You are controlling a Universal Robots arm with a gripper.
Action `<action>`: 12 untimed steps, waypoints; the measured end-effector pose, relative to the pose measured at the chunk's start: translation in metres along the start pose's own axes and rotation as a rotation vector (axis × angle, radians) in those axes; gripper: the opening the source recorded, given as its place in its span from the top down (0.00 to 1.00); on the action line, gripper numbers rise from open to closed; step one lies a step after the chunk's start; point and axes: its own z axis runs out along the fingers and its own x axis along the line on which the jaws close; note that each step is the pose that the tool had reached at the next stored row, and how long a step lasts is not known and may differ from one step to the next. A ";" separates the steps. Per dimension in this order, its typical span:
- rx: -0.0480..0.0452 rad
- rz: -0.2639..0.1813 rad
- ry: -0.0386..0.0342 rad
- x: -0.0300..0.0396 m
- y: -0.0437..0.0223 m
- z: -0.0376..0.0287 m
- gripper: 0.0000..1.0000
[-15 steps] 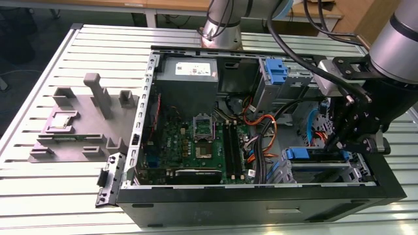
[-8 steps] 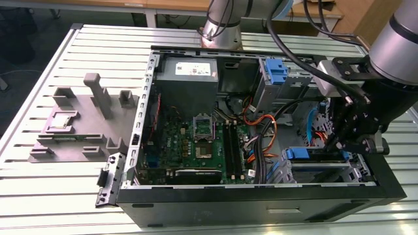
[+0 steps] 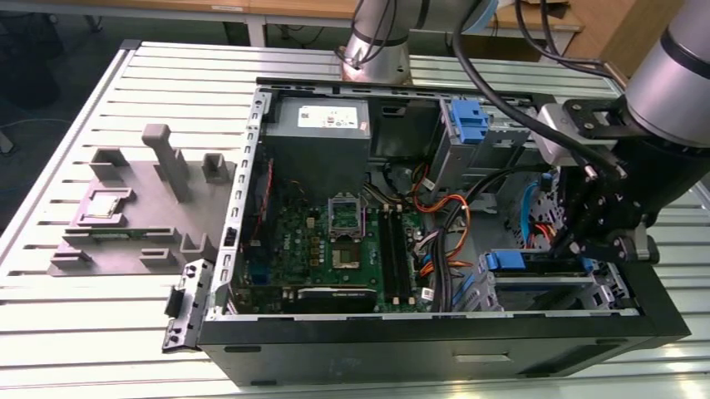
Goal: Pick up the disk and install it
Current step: 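Insert the first disk wire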
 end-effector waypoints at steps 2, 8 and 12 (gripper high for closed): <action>-0.0003 0.000 -0.0003 0.0005 0.0001 0.0009 0.83; -0.0006 0.000 0.0001 0.0010 0.0001 0.0024 0.83; -0.0008 0.000 -0.0011 0.0009 0.0002 0.0028 0.83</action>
